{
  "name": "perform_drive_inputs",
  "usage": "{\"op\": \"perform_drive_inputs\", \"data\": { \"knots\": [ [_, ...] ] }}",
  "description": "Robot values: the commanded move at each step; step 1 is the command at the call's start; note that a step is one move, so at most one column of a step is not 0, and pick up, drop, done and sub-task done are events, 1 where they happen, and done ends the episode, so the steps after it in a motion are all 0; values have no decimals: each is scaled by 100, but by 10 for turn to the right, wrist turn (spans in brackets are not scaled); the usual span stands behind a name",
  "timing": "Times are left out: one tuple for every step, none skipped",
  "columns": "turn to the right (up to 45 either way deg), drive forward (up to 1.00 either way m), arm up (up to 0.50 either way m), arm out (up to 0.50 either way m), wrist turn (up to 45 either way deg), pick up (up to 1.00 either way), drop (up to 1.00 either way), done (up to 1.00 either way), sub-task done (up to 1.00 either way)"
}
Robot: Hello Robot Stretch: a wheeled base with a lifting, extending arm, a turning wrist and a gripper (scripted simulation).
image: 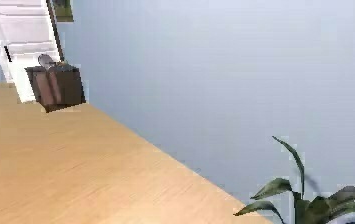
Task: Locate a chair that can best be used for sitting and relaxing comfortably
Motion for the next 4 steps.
{"op": "perform_drive_inputs", "data": {
  "knots": [
    [-420, 0, 0, 0, 0, 0, 0, 0, 0],
    [-30, 0, 0, 0, 0, 0, 0, 0, 0],
    [0, 100, 0, 0, 0, 0, 0, 0, 0],
    [0, 100, 0, 0, 0, 0, 0, 0, 0]
  ]
}}
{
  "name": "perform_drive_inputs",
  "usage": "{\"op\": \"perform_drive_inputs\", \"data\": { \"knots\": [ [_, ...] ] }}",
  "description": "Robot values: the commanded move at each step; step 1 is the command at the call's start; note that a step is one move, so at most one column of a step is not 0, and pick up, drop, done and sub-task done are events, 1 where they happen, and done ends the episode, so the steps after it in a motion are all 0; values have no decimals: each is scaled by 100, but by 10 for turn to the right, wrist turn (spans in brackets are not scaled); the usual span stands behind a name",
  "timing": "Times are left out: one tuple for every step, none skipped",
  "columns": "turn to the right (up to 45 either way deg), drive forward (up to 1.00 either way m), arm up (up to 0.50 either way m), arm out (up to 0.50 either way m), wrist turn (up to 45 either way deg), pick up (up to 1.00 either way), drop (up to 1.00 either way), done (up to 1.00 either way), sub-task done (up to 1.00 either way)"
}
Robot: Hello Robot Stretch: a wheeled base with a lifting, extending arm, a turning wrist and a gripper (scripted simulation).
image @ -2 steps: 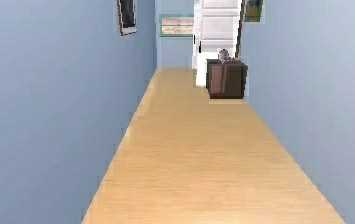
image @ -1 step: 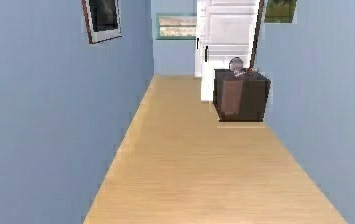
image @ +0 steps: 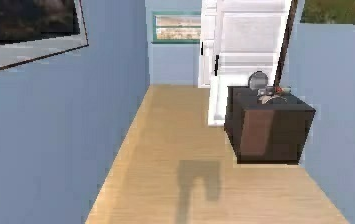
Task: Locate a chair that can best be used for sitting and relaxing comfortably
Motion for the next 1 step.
{"op": "perform_drive_inputs", "data": {
  "knots": [
    [0, 100, 0, 0, 0, 0, 0, 0, 0]
  ]
}}
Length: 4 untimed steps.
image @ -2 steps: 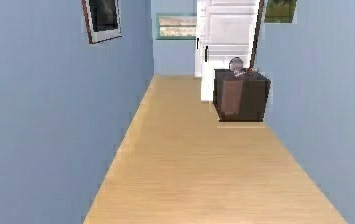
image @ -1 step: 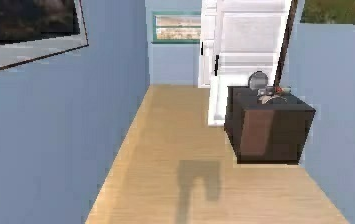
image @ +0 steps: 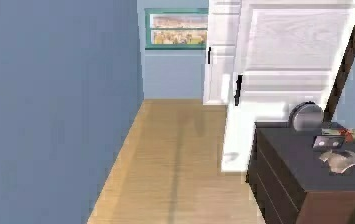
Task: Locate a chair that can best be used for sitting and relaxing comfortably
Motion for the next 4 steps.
{"op": "perform_drive_inputs", "data": {
  "knots": [
    [0, 100, 0, 0, 0, 0, 0, 0, 0],
    [60, 0, 0, 0, 0, 0, 0, 0, 0],
    [0, 50, 0, 0, 0, 0, 0, 0, 0],
    [-30, 0, 0, 0, 0, 0, 0, 0, 0]
  ]
}}
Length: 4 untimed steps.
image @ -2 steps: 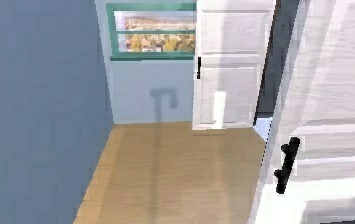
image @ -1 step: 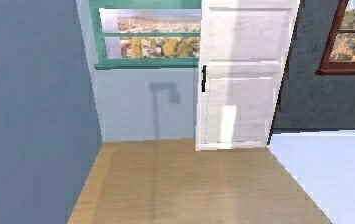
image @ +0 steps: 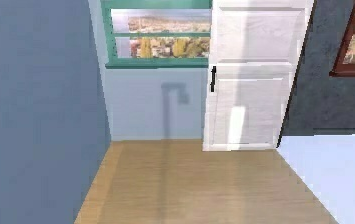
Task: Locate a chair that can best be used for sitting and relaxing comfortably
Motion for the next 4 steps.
{"op": "perform_drive_inputs", "data": {
  "knots": [
    [0, 15, 0, 0, 0, 0, 0, 0, 0],
    [-30, 0, 0, 0, 0, 0, 0, 0, 0],
    [0, 30, 0, 0, 0, 0, 0, 0, 0],
    [30, 0, 0, 0, 0, 0, 0, 0, 0]
  ]
}}
